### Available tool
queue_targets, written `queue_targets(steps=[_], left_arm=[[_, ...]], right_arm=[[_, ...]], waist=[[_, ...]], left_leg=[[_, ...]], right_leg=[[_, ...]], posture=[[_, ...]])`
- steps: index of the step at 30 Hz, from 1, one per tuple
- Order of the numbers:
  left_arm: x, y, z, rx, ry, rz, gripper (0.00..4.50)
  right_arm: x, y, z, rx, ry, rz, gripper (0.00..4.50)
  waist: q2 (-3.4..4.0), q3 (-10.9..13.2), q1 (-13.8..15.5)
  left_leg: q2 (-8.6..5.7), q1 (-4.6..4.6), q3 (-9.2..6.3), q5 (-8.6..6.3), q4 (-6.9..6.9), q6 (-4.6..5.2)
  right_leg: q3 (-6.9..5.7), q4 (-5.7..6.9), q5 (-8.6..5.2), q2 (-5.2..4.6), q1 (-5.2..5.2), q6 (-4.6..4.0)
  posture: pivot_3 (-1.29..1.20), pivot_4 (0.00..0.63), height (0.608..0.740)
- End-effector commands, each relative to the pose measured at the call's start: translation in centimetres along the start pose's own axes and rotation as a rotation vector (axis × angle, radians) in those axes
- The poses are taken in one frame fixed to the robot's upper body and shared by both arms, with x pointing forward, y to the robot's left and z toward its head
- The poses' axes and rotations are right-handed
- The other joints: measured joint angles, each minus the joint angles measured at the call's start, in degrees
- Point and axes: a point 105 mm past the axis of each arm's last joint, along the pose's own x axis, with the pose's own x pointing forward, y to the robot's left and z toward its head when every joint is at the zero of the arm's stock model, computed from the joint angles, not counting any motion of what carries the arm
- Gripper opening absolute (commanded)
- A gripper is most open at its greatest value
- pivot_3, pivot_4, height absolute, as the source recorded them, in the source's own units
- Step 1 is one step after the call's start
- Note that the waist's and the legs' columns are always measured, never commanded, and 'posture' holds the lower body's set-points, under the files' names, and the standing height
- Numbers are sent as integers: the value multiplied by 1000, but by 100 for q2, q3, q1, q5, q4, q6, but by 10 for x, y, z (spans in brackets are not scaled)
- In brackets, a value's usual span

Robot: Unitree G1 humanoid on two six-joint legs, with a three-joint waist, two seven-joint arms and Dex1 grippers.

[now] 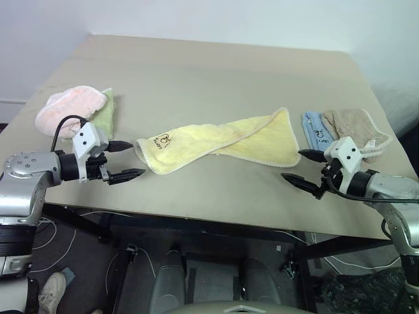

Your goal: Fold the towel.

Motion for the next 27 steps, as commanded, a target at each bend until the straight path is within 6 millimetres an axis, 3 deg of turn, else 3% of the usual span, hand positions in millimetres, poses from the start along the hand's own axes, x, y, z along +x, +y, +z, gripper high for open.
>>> queue_targets(steps=[1,6,16,27], left_arm=[[-5,-4,7,9,-27,9,4500],[-5,-9,7,6,-24,10,4500],[-1,9,14,111,28,-2,4500],[7,7,12,298,121,-157,4500]], right_arm=[[4,7,12,-20,-47,15,4472],[7,10,13,-12,-72,7,4472],[9,10,12,-25,-98,-33,4472],[17,13,14,-12,-140,-72,4472]], waist=[[1,0,-2],[1,0,8],[1,-1,-1],[1,-2,5]], left_leg=[[0,0,0,0,0,0],[0,-1,0,0,-1,0],[0,-1,3,0,1,0],[2,-4,6,0,-1,0]], right_leg=[[0,0,0,0,1,0],[0,0,0,0,-2,0],[-1,-2,8,0,0,-12],[0,2,8,0,0,-10]], posture=[[0,150,728],[0,150,728],[0,150,728],[0,150,728]])
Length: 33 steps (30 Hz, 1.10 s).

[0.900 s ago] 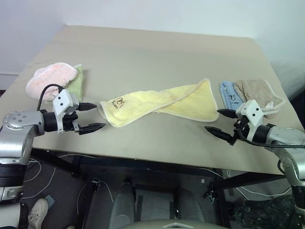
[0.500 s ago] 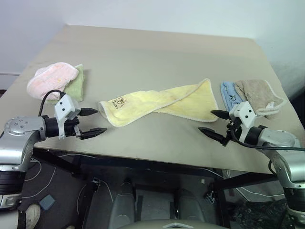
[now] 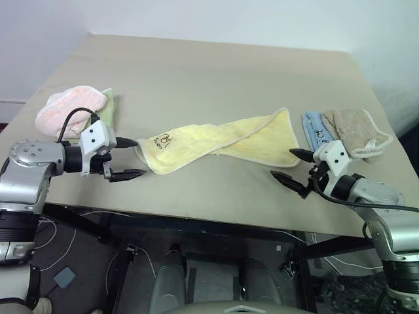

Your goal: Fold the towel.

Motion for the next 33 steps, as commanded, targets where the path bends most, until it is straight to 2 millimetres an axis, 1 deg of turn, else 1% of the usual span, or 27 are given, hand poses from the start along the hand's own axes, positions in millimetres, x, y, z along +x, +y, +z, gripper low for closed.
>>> queue_targets(steps=[1,4,8,10,12,16,20,26,27,28,29,32,33], left_arm=[[-2,5,6,123,41,-42,4500],[5,9,8,193,76,-109,4500],[18,7,4,272,130,-242,4500],[27,6,2,323,143,-288,4500],[34,5,1,351,152,-320,4500],[54,11,-5,506,234,-363,4500],[65,14,1,524,220,-387,4500],[73,16,6,536,223,-423,4500],[75,16,7,535,219,-428,4135],[76,15,7,535,212,-431,3966],[77,16,8,534,205,-427,3658],[79,16,10,531,186,-418,2703],[80,16,11,533,180,-416,2324]], right_arm=[[3,5,13,-33,-52,3,4472],[3,6,12,-35,-53,-5,4472],[2,8,13,-32,-60,-16,4472],[3,9,13,-32,-63,-23,4472],[3,9,14,-32,-66,-28,4472],[0,13,15,-27,-69,-40,4472],[-4,18,14,-17,-67,-52,4472],[-5,23,13,-4,-67,-66,4472],[-5,25,13,-2,-68,-64,4500],[-5,26,13,-1,-69,-63,4500],[-5,27,13,1,-70,-64,4500],[-6,28,14,4,-69,-66,4500],[-6,28,14,4,-69,-67,4500]], waist=[[0,0,-3],[0,0,13],[2,-3,16],[2,-3,9],[2,-3,5],[1,-3,18],[1,-4,26],[0,-5,80],[0,-5,105],[0,-5,135],[0,-5,146],[0,-5,178],[0,-5,179]], left_leg=[[0,0,0,0,0,0],[0,0,0,0,1,0],[-1,-1,4,0,3,0],[0,-1,4,0,2,1],[0,-2,4,1,2,1],[0,-11,4,14,5,19],[0,-15,4,15,10,20],[0,-15,4,15,10,20],[0,-14,4,15,10,20],[0,-14,4,15,10,20],[0,-14,4,15,10,20],[0,-15,4,16,11,21],[0,-15,4,16,12,21]], right_leg=[[0,1,0,0,1,0],[-1,2,0,0,-2,-1],[-1,1,1,-1,10,-2],[0,3,1,-1,22,-2],[0,5,1,-1,20,-1],[0,7,-1,0,14,4],[0,6,-1,-1,18,4],[0,9,2,-1,19,5],[0,10,2,-1,19,5],[0,10,2,-1,19,6],[0,11,2,-1,18,6],[0,10,2,-1,20,6],[0,10,2,-1,22,5]], posture=[[0,150,728],[0,150,728],[0,150,728],[0,150,728],[0,150,728],[0,150,728],[0,150,728],[0,150,728],[0,150,728],[0,150,728],[0,150,728],[0,150,728],[0,150,728]])
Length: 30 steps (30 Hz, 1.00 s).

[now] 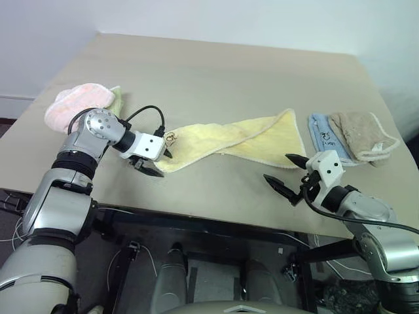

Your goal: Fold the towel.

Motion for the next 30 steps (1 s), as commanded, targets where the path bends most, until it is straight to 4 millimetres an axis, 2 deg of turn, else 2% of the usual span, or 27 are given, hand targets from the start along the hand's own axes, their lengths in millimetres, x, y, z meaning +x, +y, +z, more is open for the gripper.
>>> queue_targets(steps=[1,7,15,17,23,26,30], left_arm=[[-5,9,5,28,-11,41,1982],[-5,10,3,9,-25,91,22],[-17,2,1,-42,-80,116,22],[-26,-8,1,-121,-106,92,22],[-45,-41,-7,-278,-81,33,22],[-53,-47,-13,-325,-61,50,22],[-60,-52,-14,-363,-66,70,22]], right_arm=[[-4,2,11,-14,-43,-5,4500],[-2,4,12,-11,-44,6,4500],[1,1,17,-44,-48,11,4500],[3,-8,20,-105,-36,-10,4500],[24,-31,22,-433,22,-45,4500],[38,-49,25,-594,38,-82,4500],[53,-62,22,-792,69,-82,4500]], waist=[[0,0,-1],[0,0,-25],[0,0,-30],[0,0,-38],[3,-1,-107],[4,-1,-102],[3,-1,-67]], left_leg=[[0,-1,0,0,0,1],[0,1,0,2,1,3],[1,0,0,3,0,4],[1,-1,0,3,0,4],[3,19,0,3,-7,3],[2,18,4,3,-7,2],[6,15,28,3,-6,3]], right_leg=[[0,0,0,0,0,0],[0,3,1,0,0,1],[1,3,0,1,-3,4],[1,3,0,1,-4,4],[6,10,0,2,0,4],[5,11,1,1,-2,2],[6,6,5,-2,-20,-5]], posture=[[0,150,728],[0,150,728],[0,150,728],[0,150,728],[0,150,728],[0,150,728],[0,150,728]])
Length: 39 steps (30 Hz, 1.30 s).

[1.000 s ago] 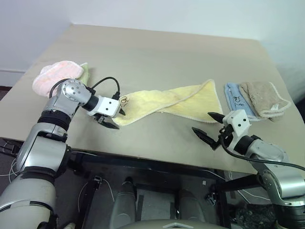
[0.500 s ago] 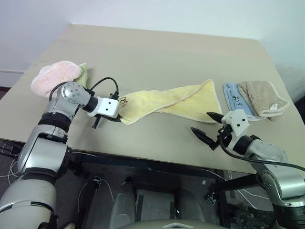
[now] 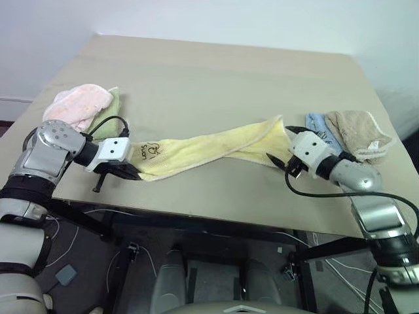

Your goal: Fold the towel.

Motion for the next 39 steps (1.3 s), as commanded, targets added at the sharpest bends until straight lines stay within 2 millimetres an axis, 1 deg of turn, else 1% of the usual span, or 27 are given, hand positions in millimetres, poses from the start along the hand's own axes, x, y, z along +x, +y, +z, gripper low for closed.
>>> queue_targets(steps=[1,4,7,10,16,21,23,25,28,29,32,36,39], left_arm=[[-19,-1,0,-3,13,46,22],[-25,-7,-12,-17,62,55,22],[-24,-10,-12,-20,57,53,22],[-23,-12,-12,-22,52,55,22],[-20,-16,-11,-26,42,67,22],[-19,-21,-11,-32,41,70,22],[-18,-22,-12,-36,40,72,0],[-18,-24,-12,-41,40,72,0],[-17,-26,-13,-44,42,73,0],[-17,-27,-13,-45,43,73,0],[-16,-28,-14,-47,43,75,0],[-15,-30,-14,-50,41,77,0],[-14,-31,-14,-51,39,75,0]], right_arm=[[12,-10,-1,-203,0,-18,4500],[27,-13,0,-370,-1,-1,4500],[39,-16,-1,-459,-11,0,4500],[55,-22,1,-606,-18,0,4500],[76,-27,6,-779,-43,12,4500],[83,-23,5,-850,-63,29,4500],[85,-22,4,-863,-64,37,4103],[86,-22,3,-867,-68,38,3589],[87,-22,3,-875,-71,38,2691],[87,-22,3,-879,-73,38,2297],[88,-23,4,-886,-74,36,1406],[88,-24,5,-900,-78,26,85],[88,-26,6,-905,-78,14,38]], waist=[[0,0,12],[1,0,-50],[0,0,-106],[1,1,-151],[1,2,-257],[1,2,-297],[1,2,-299],[1,2,-297],[2,2,-291],[2,2,-294],[2,2,-297],[2,2,-294],[2,2,-294]], left_leg=[[1,0,4,0,0,0],[1,-4,17,1,-5,0],[1,-3,18,4,-6,-3],[1,-2,27,6,-6,-3],[1,18,36,9,-8,-8],[1,41,47,8,-14,-8],[1,44,50,8,-14,-8],[1,46,53,8,-14,-8],[1,47,53,8,-14,-8],[1,47,53,8,-14,-8],[1,53,55,8,-14,-8],[1,55,55,8,-15,-8],[1,55,56,8,-15,-8]], right_leg=[[4,0,1,0,-3,-1],[25,12,2,2,-12,-1],[31,23,-10,3,-16,18],[44,27,-15,3,-21,26],[63,82,-36,2,-35,56],[79,92,-36,3,-31,55],[84,93,-36,2,-30,55],[87,95,-36,3,-31,55],[87,97,-36,3,-30,55],[88,97,-36,3,-30,55],[91,102,-36,3,-30,55],[92,107,-36,3,-30,55],[92,108,-36,3,-30,55]], posture=[[0,150,728],[0,150,728],[0,150,728],[0,150,728],[0,150,728],[0,150,728],[0,150,728],[0,150,728],[0,150,728],[0,150,728],[0,150,728],[0,150,728],[0,150,728]])
